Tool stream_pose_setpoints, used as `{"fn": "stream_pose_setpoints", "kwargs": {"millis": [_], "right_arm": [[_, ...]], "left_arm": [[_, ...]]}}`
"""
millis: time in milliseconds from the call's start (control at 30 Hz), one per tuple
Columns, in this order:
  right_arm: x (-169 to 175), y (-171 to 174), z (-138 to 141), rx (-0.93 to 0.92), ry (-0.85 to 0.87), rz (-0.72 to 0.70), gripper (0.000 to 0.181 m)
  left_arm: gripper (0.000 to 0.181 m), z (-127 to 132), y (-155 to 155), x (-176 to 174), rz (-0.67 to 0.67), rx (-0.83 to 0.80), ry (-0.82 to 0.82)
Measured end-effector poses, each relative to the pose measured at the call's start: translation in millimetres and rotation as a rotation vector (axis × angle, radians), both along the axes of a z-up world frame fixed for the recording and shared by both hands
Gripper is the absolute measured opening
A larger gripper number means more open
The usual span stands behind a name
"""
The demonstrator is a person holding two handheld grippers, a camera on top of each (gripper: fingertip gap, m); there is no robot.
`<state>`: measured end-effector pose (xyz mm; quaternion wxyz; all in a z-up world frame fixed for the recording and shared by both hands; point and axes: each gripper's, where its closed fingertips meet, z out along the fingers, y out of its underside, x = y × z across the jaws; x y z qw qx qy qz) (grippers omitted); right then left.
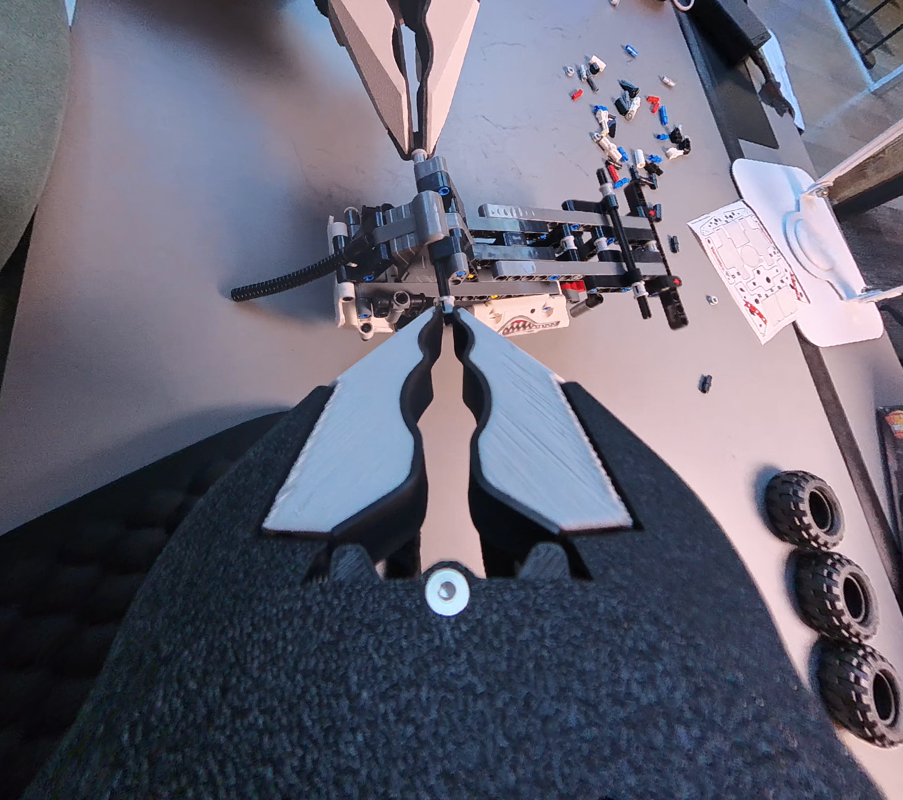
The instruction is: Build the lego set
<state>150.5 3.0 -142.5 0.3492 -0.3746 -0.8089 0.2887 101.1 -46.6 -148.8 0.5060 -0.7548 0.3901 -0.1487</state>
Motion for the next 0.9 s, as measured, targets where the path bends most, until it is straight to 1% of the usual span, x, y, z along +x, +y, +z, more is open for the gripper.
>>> {"fn": "stream_pose_setpoints", "kwargs": {"millis": [333, 633, 700, 733, 767, 800, 900], "right_arm": [[-6.7, -7.0, 0.6, -0.059, 0.012, 0.028, 0.002], [-7.7, -6.8, 0.9, -0.111, 0.043, -0.012, 0.002], [-8.2, -4.1, 2.4, -0.086, 0.033, -0.021, 0.003], [-9.6, -3.4, 6.2, -0.074, 0.039, -0.022, 0.005], [-11.1, -7.0, 12.3, -0.087, 0.047, -0.007, 0.013], [-11.7, -11.2, 14.9, -0.091, 0.031, 0.011, 0.018], [-16.6, -13.2, 4.3, 0.039, -0.036, 0.047, 0.026]], "left_arm": [[0.002, 0.0, 0.1, -1.1, -0.002, -0.004, -0.004], [0.003, 0.2, 0.1, -1.5, -0.008, -0.008, -0.011], [0.003, 0.9, 1.2, -1.1, -0.011, -0.012, -0.020], [0.003, 1.1, 1.6, -0.1, -0.012, -0.012, -0.023], [0.003, 0.5, 1.3, 1.3, -0.015, -0.010, -0.016], [0.003, 0.5, 1.3, 2.0, -0.015, -0.005, -0.010], [0.003, 0.5, 0.8, 1.8, -0.017, -0.009, -0.019]]}}
